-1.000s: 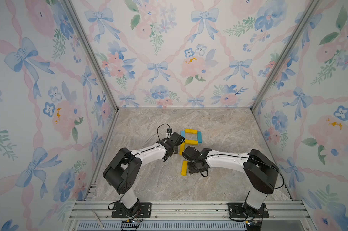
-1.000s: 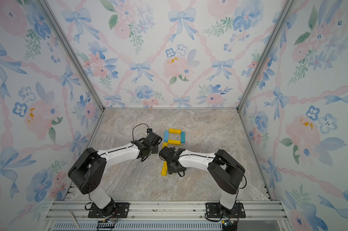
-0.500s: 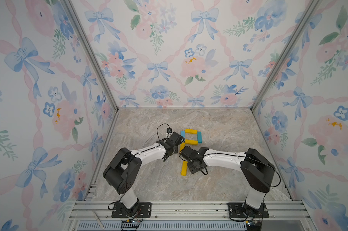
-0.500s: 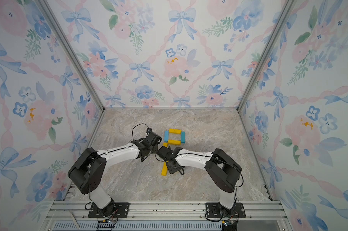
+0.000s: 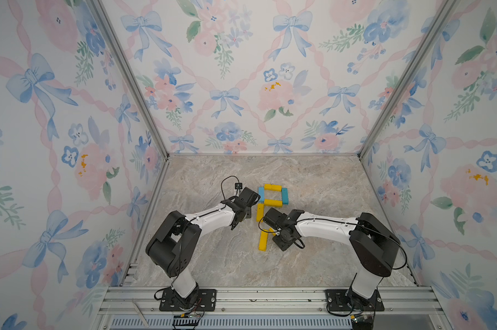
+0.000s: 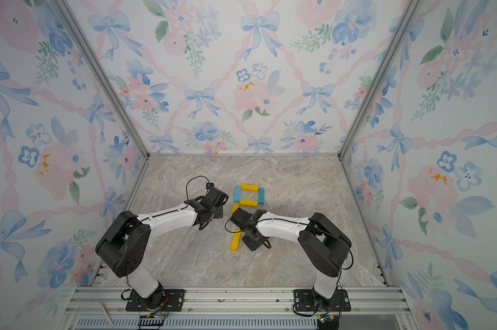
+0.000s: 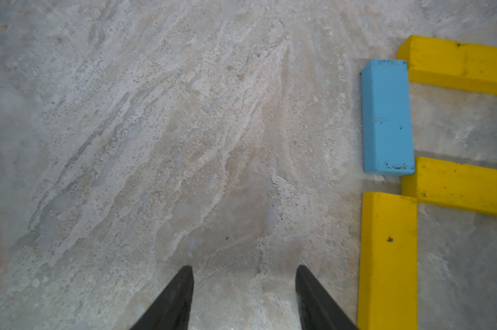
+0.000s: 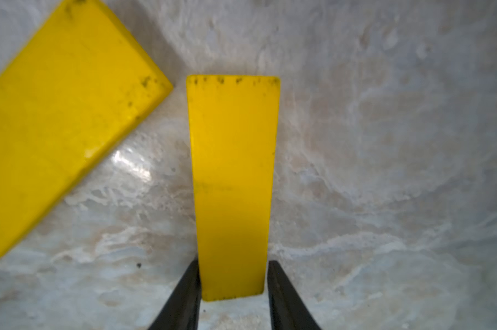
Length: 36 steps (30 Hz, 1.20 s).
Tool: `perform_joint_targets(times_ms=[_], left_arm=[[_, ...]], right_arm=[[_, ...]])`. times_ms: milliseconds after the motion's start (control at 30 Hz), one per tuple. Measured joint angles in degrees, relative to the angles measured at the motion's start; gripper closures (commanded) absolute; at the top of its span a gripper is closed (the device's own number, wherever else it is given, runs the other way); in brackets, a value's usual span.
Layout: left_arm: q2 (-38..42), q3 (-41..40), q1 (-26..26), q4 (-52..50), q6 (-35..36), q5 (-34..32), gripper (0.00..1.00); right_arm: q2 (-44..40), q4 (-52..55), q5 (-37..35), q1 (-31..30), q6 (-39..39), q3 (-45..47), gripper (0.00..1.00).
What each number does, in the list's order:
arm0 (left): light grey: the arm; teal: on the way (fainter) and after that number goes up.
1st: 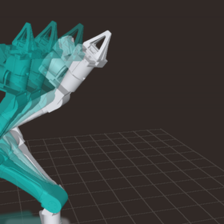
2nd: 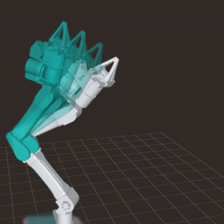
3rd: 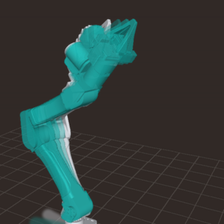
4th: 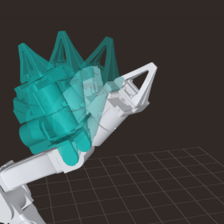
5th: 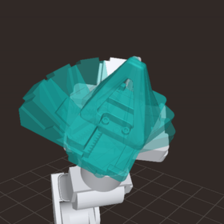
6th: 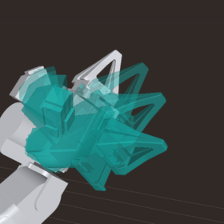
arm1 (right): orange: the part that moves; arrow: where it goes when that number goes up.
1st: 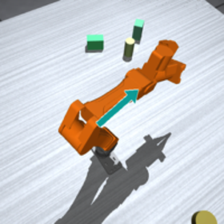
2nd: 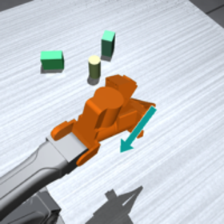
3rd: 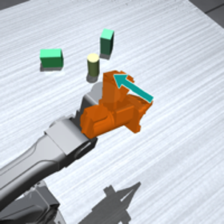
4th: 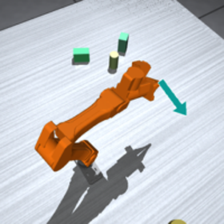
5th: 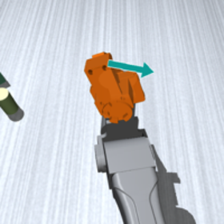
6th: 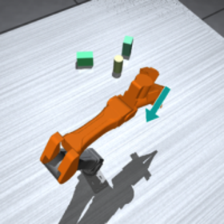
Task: Assemble the number 8 with building blocks
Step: Adjust the building block at the center of the board.
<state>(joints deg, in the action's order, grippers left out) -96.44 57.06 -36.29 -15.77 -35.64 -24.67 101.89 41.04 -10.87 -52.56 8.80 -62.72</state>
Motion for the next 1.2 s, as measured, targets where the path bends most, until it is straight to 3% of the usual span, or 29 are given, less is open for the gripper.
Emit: perform_joint_targets(times_ms=[100,267,500,633,800,1067,1200], left_arm=[[0.0,0.09,0.0,0.0,0.13,0.0,0.4],[-0.04,0.52,0.0,-0.02,0.74,0.07,0.4],[-0.07,1.03,-0.04,0.02,1.31,0.24,0.4],[-0.07,1.03,-0.04,0.02,1.66,0.22,0.4],[-0.44,1.03,-0.04,0.13,2.03,0.24,0.4],[-0.92,1.03,0.39,0.48,2.1,0.61,0.4],[-0.9,1.03,1.62,0.5,2.27,1.49,0.4]], right_arm=[[0.0,0.87,-1.03,0.09,-3.1,0.0,0.68],[0.59,1.11,-1.53,1.18,-8.31,-0.66,0.65],[2.67,0.87,-5.95,4.33,-12.48,-2.93,0.57],[3.26,0.57,-7.85,5.31,-12.98,-3.74,0.47],[3.52,-0.15,-9.57,5.49,-13.81,-4.11,0.45],[3.04,-1.51,-7.39,6.4,-13.31,-3.82,0.44],[1.07,-2.56,-0.76,6.47,-14.73,-2.05,0.44]])
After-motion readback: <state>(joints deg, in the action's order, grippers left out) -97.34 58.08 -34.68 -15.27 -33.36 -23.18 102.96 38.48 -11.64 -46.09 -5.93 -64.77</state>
